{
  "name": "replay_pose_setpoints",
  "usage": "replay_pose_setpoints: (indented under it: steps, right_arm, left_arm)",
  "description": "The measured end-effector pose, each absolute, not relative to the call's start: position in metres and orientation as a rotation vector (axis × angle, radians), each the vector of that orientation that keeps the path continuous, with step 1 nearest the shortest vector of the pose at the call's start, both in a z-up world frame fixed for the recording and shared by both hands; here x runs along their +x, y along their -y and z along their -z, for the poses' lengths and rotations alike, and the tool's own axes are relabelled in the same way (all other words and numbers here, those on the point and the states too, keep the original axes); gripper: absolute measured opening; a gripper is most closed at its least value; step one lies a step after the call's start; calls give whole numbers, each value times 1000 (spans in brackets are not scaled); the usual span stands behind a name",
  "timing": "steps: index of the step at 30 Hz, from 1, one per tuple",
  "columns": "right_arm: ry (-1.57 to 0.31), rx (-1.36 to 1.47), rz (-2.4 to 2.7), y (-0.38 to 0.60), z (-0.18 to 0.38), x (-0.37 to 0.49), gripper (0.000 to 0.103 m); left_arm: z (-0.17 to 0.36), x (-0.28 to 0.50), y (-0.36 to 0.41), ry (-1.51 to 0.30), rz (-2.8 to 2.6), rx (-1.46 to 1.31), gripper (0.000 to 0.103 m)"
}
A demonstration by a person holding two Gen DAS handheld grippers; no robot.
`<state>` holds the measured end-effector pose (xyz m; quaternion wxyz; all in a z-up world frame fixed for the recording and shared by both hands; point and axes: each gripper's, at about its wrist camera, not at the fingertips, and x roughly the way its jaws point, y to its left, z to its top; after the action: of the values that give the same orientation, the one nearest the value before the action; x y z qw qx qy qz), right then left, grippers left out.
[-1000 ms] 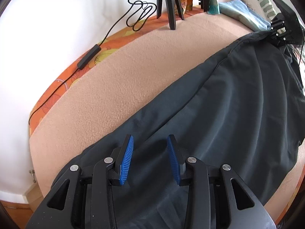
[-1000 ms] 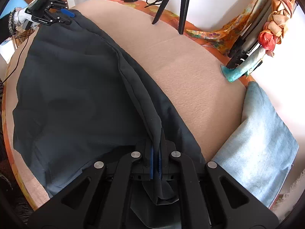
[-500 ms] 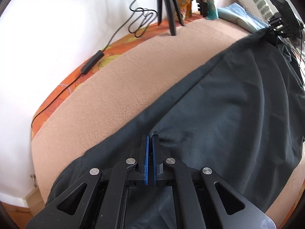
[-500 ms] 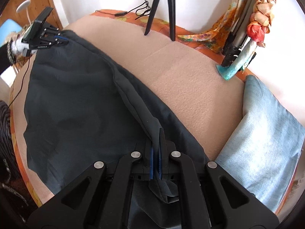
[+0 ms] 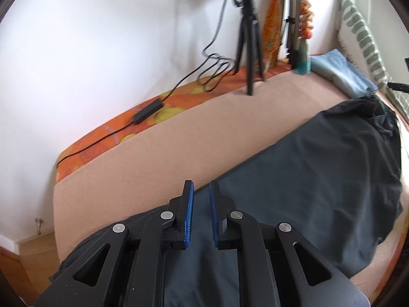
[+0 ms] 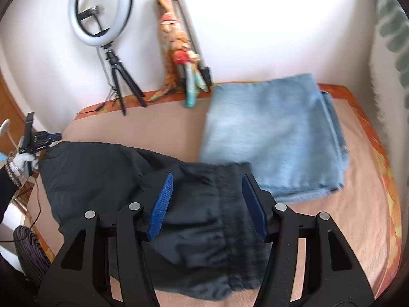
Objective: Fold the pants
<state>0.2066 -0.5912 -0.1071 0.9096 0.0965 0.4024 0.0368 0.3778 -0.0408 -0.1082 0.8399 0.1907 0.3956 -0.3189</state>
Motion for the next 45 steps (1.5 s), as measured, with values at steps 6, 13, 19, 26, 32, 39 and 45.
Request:
replay_pose_setpoints:
  steps: [6,13,19,26,32,39,45]
  right_arm:
    - [-881,381,54,647,157,155,69]
    - [-933,614,-19,660,210,148,72]
    - [-916,714,-138,648,218,144,71]
    - [-850,767,-101,634,203,125,24]
    - [-755,691,-49,631,144,81,22]
    - [-1007,523,-66,615,193,75,37]
    - [-900,527,-73,651,172,79,63]
  left_arm:
    - [91,316,108,-832,914,357,29]
    - [103,241,183,-885,1141,379,29]
    - [128,203,222,-965,1239,440,29]
    - [130,194,233,-994,1270,451,29]
    - [125,176,237,-1001,1346,454,29]
    - [151,152,255,-1065,1410,553,30]
    - [159,153,261,-1097,1401,574,29]
